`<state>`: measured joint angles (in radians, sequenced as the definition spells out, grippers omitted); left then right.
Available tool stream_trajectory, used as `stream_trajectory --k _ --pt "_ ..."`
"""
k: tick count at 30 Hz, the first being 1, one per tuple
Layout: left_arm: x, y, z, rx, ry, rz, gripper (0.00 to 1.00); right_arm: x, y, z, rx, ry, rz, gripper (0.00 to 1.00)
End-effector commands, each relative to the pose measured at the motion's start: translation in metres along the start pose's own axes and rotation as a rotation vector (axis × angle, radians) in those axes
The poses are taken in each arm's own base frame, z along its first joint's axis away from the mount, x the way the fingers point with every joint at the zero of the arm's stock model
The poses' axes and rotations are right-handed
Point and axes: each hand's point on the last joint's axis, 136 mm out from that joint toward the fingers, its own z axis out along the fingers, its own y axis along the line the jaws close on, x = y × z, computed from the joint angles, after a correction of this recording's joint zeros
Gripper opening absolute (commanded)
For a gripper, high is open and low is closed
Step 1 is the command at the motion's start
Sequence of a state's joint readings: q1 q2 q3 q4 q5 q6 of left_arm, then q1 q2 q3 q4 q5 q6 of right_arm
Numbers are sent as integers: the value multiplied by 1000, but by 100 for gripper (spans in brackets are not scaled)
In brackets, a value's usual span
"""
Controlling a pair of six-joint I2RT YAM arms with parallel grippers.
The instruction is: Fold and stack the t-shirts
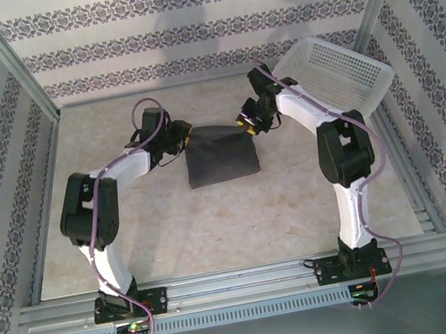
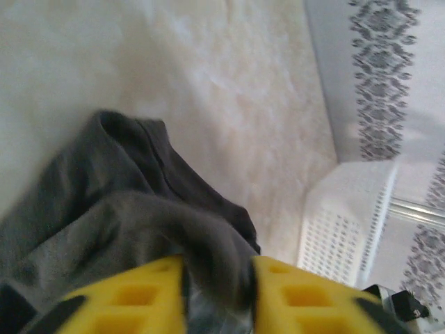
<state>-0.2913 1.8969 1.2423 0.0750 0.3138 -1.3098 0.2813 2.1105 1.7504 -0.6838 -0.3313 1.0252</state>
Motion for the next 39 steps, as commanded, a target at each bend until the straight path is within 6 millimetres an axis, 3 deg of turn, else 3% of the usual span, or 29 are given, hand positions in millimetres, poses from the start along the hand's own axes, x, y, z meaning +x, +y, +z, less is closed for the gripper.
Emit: stream_trajectory --k 1,4,6,9,12,16,21,26,36,39 --pt "-8 -10 -5 -12 -8 49 45 -10 28 -22 -100 2 -97 47" --pt "-5 -18 -29 -18 -41 67 53 -15 37 -51 -132 -31 -163 54" --pt "8 -20 -48 -10 -50 59 57 -15 34 -72 -135 -58 -188 54" --pt "53 -16 -65 10 6 27 58 -6 27 -104 -178 -108 -206 55" --pt "106 -2 -74 36 49 -62 65 21 16 -127 -282 -143 -219 59" --pt "158 15 -67 134 22 -232 77 59 -9 -144 -406 -155 -202 64" --pt "193 9 -38 200 20 -280 80 94 -49 -146 -398 -114 -169 66" --pt "207 13 -18 212 -38 -305 83 109 -73 -150 -360 -106 -164 66" --pt "199 33 24 188 -142 -359 76 124 -87 -162 -361 -99 -160 65" --pt "197 36 39 186 -164 -362 68 126 -87 -166 -375 -101 -160 65"
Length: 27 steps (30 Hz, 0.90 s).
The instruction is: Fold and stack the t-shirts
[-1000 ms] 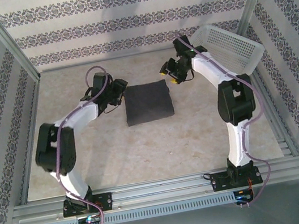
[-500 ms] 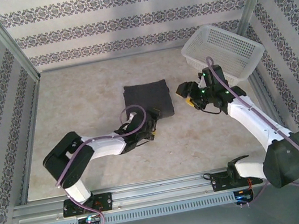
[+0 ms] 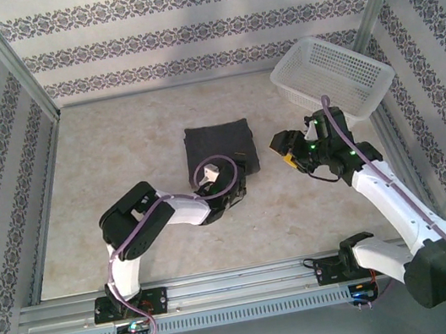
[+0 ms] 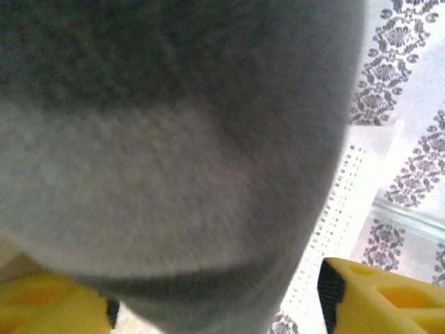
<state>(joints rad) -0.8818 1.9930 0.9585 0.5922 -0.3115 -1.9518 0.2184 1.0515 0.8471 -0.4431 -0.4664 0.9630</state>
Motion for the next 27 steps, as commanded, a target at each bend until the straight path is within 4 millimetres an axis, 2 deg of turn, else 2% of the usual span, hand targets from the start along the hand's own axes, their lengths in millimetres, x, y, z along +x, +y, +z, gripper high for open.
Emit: stream_trajectory --k 1,4,7,13,16,19,23,27 --pt "-5 1 18 37 -47 -41 61 10 -3 -4 -6 28 11 64" --pt "-14 0 29 47 -67 -39 38 10 1 -8 -17 24 -2 63" --pt "-37 -1 31 39 -100 -47 12 9 3 -12 -12 19 -18 63" --pt "-109 -20 17 19 -145 22 1 6 0 -14 7 11 -22 59" --pt "-159 -24 8 0 -150 57 0 2 2 -9 4 14 -17 58" --pt "-209 -34 2 -25 -65 135 0 -3 6 -1 -1 27 -11 57" --pt "-285 -31 -22 -109 -64 180 0 -10 15 8 -9 38 -21 57" --pt "-346 -38 -28 -109 -20 224 0 -18 25 18 -16 48 -42 57"
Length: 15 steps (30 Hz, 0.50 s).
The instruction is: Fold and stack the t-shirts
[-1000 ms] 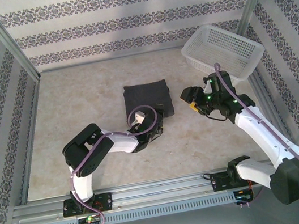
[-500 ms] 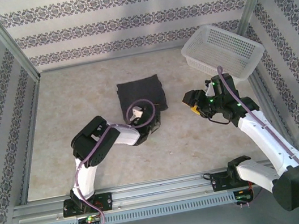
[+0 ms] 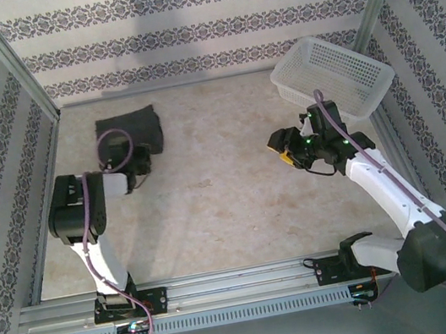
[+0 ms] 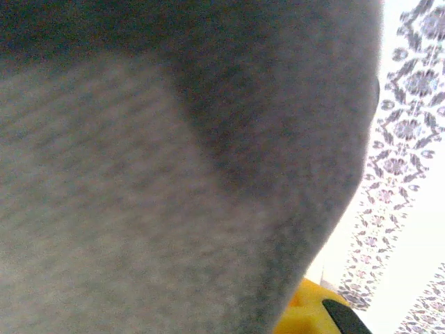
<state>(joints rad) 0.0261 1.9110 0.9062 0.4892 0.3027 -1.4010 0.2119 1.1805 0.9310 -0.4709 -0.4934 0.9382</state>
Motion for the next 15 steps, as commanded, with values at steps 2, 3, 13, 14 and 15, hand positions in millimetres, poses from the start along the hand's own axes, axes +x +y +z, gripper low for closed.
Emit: stream_trajectory --k 2,3,13,14,15 --pt "-35 5 4 -24 163 152 0 -11 27 5 -56 0 -65 56" --pt "-48 8 5 -35 166 156 0 -12 30 9 -58 4 -68 56" --pt "-116 3 30 -45 196 255 0 -14 50 29 -105 23 -109 57" --pt "-118 0 30 -39 193 256 0 -14 53 30 -118 22 -116 57" --pt "-118 -3 31 -32 196 257 0 -15 58 30 -137 17 -127 58"
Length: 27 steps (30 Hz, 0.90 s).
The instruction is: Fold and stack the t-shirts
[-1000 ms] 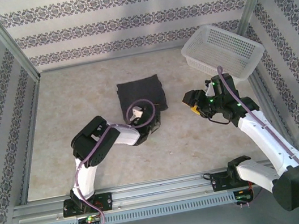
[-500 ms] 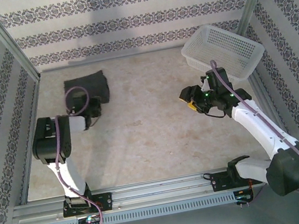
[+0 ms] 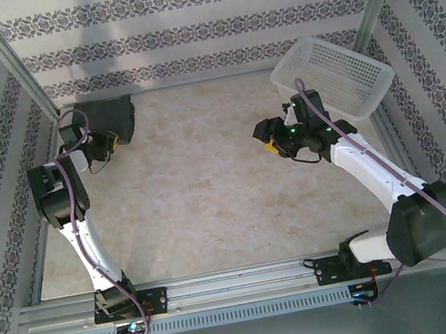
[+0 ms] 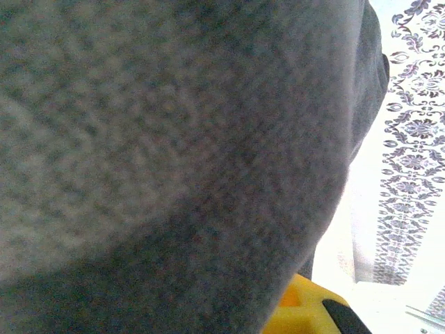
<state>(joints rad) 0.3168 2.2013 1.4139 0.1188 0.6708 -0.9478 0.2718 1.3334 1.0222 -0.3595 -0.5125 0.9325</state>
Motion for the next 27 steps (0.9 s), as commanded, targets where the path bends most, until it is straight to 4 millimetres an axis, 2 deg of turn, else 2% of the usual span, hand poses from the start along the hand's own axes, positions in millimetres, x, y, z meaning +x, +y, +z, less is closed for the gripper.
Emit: stream_trajectory --k 1,2,6,7,8,11,12,14,17,19,22,24,26,27 --pt "2 6 2 -13 47 31 1 -7 29 -1 -97 -26 -72 58" --pt "3 2 1 -5 46 31 6 -9 34 -2 -120 -37 -81 59" --pt "10 -19 -15 21 7 28 52 -18 54 -10 -215 -102 -110 63" --pt "11 -24 -22 30 -13 19 71 -20 59 -12 -233 -114 -117 64" --pt "12 -31 -31 48 -41 5 97 -23 63 -14 -249 -125 -122 64" --pt "24 -54 -56 112 -98 -41 100 -30 74 -19 -284 -152 -129 69" --pt "31 -64 -65 136 -111 -43 100 -33 75 -21 -290 -161 -126 97" --pt "41 -83 -87 178 -155 -36 100 -38 77 -26 -300 -181 -114 98" --pt "51 -100 -124 207 -222 -18 100 -46 67 -33 -262 -211 -93 98" --pt "55 -99 -155 142 -304 26 100 -50 55 -43 -195 -272 -122 98" --pt "64 -91 -213 -70 -487 180 100 -60 27 -71 6 -427 -219 98" --pt "73 -81 -252 -264 -648 281 100 -72 -3 -93 211 -529 -244 98" --pt "81 -61 -278 -447 -778 352 100 -84 -32 -110 402 -610 -259 98" --pt "86 -55 -286 -509 -795 416 100 -89 -43 -114 464 -641 -295 98"
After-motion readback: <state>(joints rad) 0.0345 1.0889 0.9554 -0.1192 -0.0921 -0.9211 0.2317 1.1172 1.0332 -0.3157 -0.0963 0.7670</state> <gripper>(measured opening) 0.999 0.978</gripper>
